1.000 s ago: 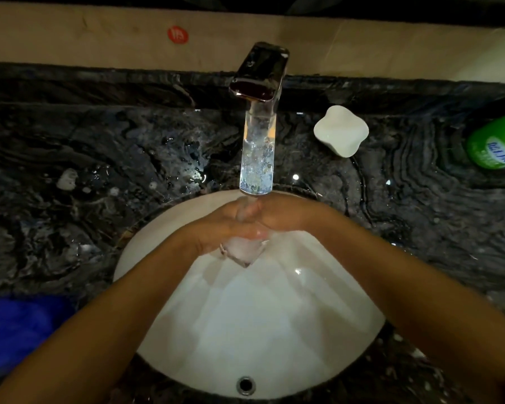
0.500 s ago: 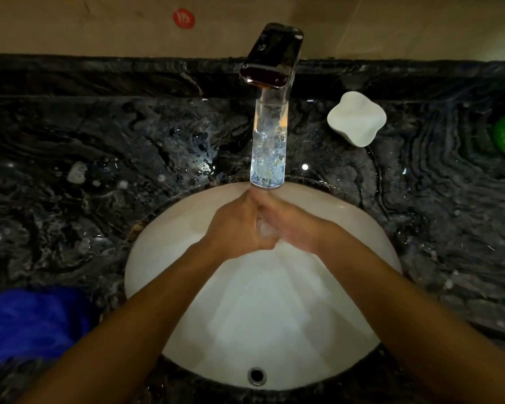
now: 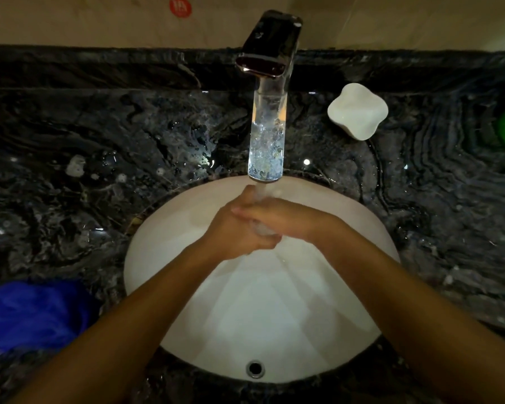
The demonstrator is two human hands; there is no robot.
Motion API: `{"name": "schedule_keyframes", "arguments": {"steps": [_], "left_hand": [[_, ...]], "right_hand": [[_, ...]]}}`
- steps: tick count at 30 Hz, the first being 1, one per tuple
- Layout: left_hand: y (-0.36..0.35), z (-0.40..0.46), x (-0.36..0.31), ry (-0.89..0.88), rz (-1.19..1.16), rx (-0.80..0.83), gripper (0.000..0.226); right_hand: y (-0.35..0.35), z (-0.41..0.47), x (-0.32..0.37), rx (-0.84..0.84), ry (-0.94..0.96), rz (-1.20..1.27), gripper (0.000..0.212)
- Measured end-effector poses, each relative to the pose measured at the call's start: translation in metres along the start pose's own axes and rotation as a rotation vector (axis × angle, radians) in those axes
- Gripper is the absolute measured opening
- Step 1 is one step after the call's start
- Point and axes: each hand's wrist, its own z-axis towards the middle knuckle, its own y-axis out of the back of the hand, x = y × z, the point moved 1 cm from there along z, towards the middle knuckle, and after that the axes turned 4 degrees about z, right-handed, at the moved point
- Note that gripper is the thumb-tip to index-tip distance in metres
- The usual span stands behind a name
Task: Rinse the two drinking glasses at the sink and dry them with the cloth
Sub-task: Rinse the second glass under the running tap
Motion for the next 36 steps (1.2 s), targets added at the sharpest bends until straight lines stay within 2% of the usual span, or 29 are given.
{"name": "schedule_keyframes", "arguments": {"steps": [2,5,7,8,9,10,12,13,15,16,18,19,21,23,25,26,29,31,33,34,36], "left_hand": [[-0.006,-0.003,0.0,-0.045,0.095,0.016,0.074],[-0.001,-0.003,0.002,-0.06,0.04,0.025,0.074],[0.008,0.001,0.005,-0.034,-0.01,-0.019,0.082],[0.012,0.002,0.007,-0.025,-0.009,-0.044,0.084],[0.014,0.003,0.009,-0.022,0.004,-0.049,0.085],[0.016,0.004,0.009,-0.034,0.034,-0.018,0.085],[0.013,0.002,0.003,-0.095,0.09,0.084,0.085],[0.012,0.002,-0.001,-0.13,0.08,0.116,0.089],[0.012,0.001,-0.006,-0.137,0.054,0.094,0.094],[0.015,0.003,-0.008,-0.146,0.075,0.039,0.089],[0.023,0.005,-0.008,-0.218,0.188,-0.079,0.072],[0.025,0.008,-0.005,-0.262,0.234,-0.126,0.07],[0.021,0.012,0.001,-0.313,0.297,-0.15,0.077],[0.017,0.014,0.007,-0.316,0.315,-0.116,0.085],[0.017,0.013,0.008,-0.291,0.284,-0.115,0.085],[0.015,0.011,0.009,-0.281,0.268,-0.11,0.084],[0.007,0.003,0.004,-0.251,0.196,-0.005,0.079],[0.002,-0.005,-0.002,-0.253,0.172,0.031,0.081],[0.008,-0.005,-0.003,-0.205,0.146,0.061,0.089],[0.012,-0.003,-0.003,-0.156,0.102,0.112,0.094],[0.018,0.0,-0.004,-0.066,-0.106,0.3,0.087]], "right_hand": [[-0.007,0.005,-0.002,-0.051,-0.029,0.028,0.033],[0.001,-0.001,-0.013,-0.05,-0.022,0.274,0.036],[0.015,-0.005,-0.027,-0.191,0.102,0.486,0.029],[0.022,-0.005,-0.035,-0.295,0.157,0.456,0.017],[0.027,-0.004,-0.042,-0.376,0.174,0.328,0.011],[0.028,0.0,-0.047,-0.404,0.158,0.166,0.016],[0.02,0.009,-0.043,-0.359,0.135,-0.188,0.03],[0.018,0.014,-0.034,-0.343,0.142,-0.347,0.028],[0.014,0.021,-0.02,-0.351,0.14,-0.491,0.012],[0.017,0.022,-0.016,-0.356,0.08,-0.391,0.014],[0.016,0.023,-0.017,-0.313,-0.064,0.028,0.015],[0.013,0.023,-0.018,-0.307,-0.109,0.135,0.014],[0.003,0.02,-0.021,-0.221,-0.258,0.196,0.011],[-0.009,0.016,-0.029,-0.118,-0.383,0.43,0.012],[-0.014,0.01,-0.036,-0.053,-0.39,0.601,0.013],[-0.014,0.008,-0.037,-0.042,-0.384,0.572,0.012],[0.001,0.015,-0.033,-0.143,-0.318,0.09,0.014],[0.015,0.021,-0.025,-0.216,-0.209,-0.138,0.023],[0.02,0.018,-0.019,-0.281,-0.084,-0.364,0.015],[0.017,0.014,-0.016,-0.374,0.013,-0.542,0.008],[0.003,0.008,-0.015,-0.563,0.338,-0.82,0.034]]}}
